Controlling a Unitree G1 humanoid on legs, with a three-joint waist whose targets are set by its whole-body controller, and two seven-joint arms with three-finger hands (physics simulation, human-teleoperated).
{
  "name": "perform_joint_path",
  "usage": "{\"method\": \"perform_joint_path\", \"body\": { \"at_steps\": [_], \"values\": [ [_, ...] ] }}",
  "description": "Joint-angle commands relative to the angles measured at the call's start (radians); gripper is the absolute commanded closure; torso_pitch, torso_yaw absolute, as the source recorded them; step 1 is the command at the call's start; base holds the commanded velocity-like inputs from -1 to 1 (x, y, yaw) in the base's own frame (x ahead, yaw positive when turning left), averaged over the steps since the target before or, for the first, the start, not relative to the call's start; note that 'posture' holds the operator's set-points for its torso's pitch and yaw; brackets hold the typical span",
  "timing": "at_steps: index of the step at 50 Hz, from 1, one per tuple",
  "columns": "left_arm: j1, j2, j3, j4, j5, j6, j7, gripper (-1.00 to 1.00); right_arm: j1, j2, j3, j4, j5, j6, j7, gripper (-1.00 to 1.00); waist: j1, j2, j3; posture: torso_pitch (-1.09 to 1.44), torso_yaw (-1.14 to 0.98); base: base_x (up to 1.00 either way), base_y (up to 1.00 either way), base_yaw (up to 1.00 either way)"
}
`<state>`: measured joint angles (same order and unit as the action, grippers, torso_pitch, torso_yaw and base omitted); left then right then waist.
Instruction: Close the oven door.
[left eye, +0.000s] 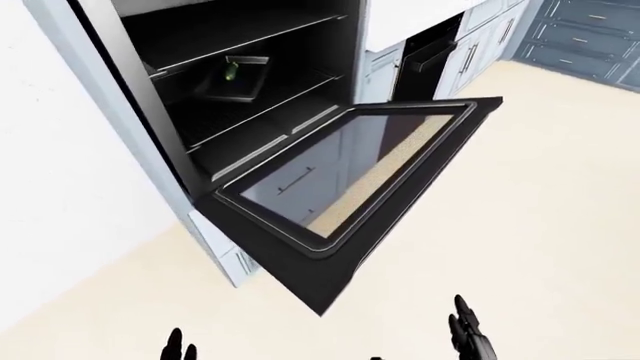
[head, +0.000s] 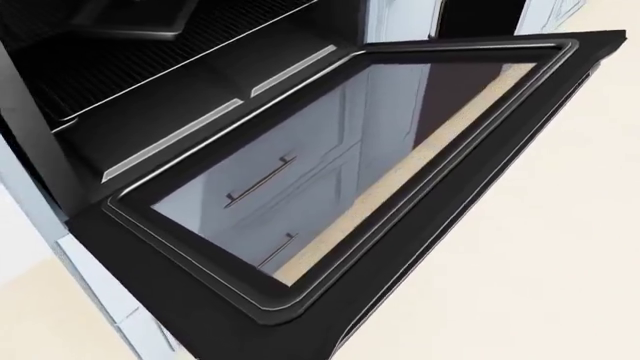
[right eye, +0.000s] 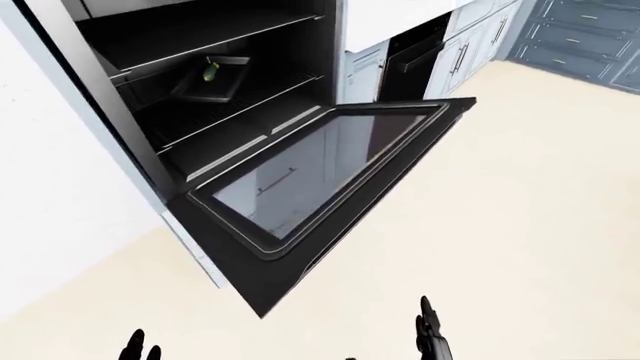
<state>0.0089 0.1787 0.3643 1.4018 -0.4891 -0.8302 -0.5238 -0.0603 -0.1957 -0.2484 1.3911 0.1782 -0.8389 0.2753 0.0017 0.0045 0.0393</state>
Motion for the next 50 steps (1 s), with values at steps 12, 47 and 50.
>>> {"method": "perform_joint_path", "body": {
  "at_steps": [12, 47, 50],
  "values": [
    [-0.003, 0.003, -0.002, -0.013, -0.002, -0.026, -0.002, -1.00, -0.013, -0.014, -0.005, -0.021, 0.017, -0.021, 0.006, -1.00, -0.010, -0.062, -0.010, 0.00, 0.00, 0.00, 0.19, 0.00],
    [-0.006, 0.005, 0.001, -0.013, -0.001, -0.021, -0.006, -1.00, -0.011, -0.011, -0.002, -0.020, 0.020, -0.016, 0.011, -1.00, -0.016, -0.037, -0.008, 0.00, 0.00, 0.00, 0.22, 0.00],
    [-0.005, 0.005, 0.001, -0.012, -0.002, -0.021, -0.007, -1.00, -0.011, -0.010, -0.001, -0.020, 0.019, -0.017, 0.011, -1.00, -0.015, 0.007, -0.005, 0.00, 0.00, 0.00, 0.26, 0.00]
  ]
}}
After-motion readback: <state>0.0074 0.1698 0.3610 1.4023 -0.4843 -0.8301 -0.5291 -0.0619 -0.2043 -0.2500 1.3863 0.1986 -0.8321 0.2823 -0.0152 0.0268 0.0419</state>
